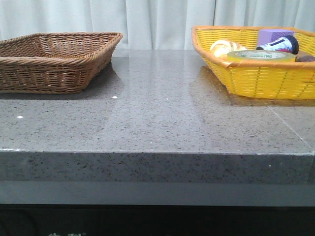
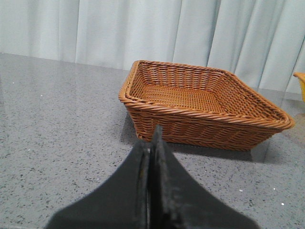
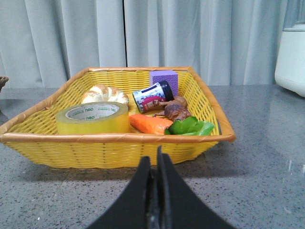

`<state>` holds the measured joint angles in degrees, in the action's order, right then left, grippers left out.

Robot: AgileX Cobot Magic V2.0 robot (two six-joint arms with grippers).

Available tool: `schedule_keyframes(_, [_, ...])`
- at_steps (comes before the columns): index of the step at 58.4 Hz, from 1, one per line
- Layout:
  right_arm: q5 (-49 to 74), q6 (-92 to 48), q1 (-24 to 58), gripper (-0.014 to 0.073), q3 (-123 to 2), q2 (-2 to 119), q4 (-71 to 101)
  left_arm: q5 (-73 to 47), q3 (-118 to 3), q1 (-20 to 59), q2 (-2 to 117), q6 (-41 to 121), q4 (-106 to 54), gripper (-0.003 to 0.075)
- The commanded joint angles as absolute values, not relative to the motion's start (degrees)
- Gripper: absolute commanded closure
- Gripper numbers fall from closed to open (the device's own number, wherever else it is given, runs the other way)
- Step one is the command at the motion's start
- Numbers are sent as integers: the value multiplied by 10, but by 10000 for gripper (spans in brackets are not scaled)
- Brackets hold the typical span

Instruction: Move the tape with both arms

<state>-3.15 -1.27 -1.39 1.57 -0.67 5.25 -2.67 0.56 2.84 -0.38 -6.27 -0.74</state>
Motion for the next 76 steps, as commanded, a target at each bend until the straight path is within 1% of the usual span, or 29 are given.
schedule_keyframes(1, [-75,-14,-18,662,1,-21,48,26,27,27,-14,-65,-9,740])
schedule_keyframes(14, [-90,-14,-18,662,-4,-21,48,102,19,27,-14,-65,-8,740])
schedule_keyframes(24, [0,-13,-18,662,-71,-21,53,81,-51,27,-10,-65,0,740])
schedule_keyframes(39, [150,-14,-18,662,-232,19,53,-51,-222,27,52,-65,10,740])
schedule_keyframes(45, [206,-14,-18,662,-297,59,50,-124,-294,27,98,-65,10,740])
schedule_keyframes(60, [288,-14,-18,662,-438,182,47,-281,-447,27,218,-64,10,740])
schedule_keyframes(66, [308,-14,-18,662,-472,233,47,-328,-479,27,259,-63,10,740])
schedule_keyframes(76, [331,-14,-18,662,-484,310,47,-351,-481,27,308,-33,10,740])
